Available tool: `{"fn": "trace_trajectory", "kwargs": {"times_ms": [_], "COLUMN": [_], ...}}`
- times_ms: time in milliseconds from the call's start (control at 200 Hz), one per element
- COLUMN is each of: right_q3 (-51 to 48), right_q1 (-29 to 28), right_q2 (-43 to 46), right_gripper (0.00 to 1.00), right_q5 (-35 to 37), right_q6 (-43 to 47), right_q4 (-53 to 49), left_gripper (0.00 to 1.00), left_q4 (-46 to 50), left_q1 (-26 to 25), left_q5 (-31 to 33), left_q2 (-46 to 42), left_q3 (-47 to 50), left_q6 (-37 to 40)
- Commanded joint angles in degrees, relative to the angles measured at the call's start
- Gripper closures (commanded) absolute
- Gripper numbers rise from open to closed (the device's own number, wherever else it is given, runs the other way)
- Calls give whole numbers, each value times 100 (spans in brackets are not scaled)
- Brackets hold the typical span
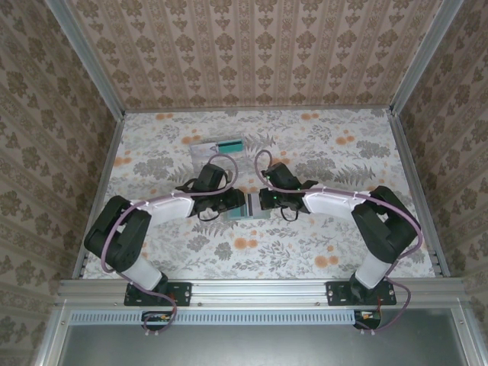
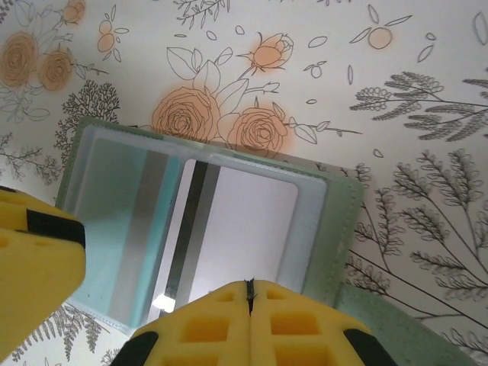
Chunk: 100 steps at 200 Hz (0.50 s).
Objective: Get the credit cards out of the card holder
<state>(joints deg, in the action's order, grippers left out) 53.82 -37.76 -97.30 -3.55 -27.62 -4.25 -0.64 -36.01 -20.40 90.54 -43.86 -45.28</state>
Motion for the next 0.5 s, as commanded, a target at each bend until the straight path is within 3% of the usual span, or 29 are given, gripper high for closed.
{"fn": "trace_trajectory", "kwargs": {"times_ms": [0, 495], "right_q3": [252, 217], "right_q1": [-47, -82], "right_q2": [-272, -741], "right_gripper": [96, 99], "right_q5": [-137, -94], "right_q6": [115, 52], "right_q4": [-298, -313], "left_gripper": [69, 69], "left_q4": [-88, -120], "left_q1": [15, -3], "left_q5": [-78, -146], "left_q2": [128, 270], "left_q3": [35, 25], "left_q6": [-61, -179]}}
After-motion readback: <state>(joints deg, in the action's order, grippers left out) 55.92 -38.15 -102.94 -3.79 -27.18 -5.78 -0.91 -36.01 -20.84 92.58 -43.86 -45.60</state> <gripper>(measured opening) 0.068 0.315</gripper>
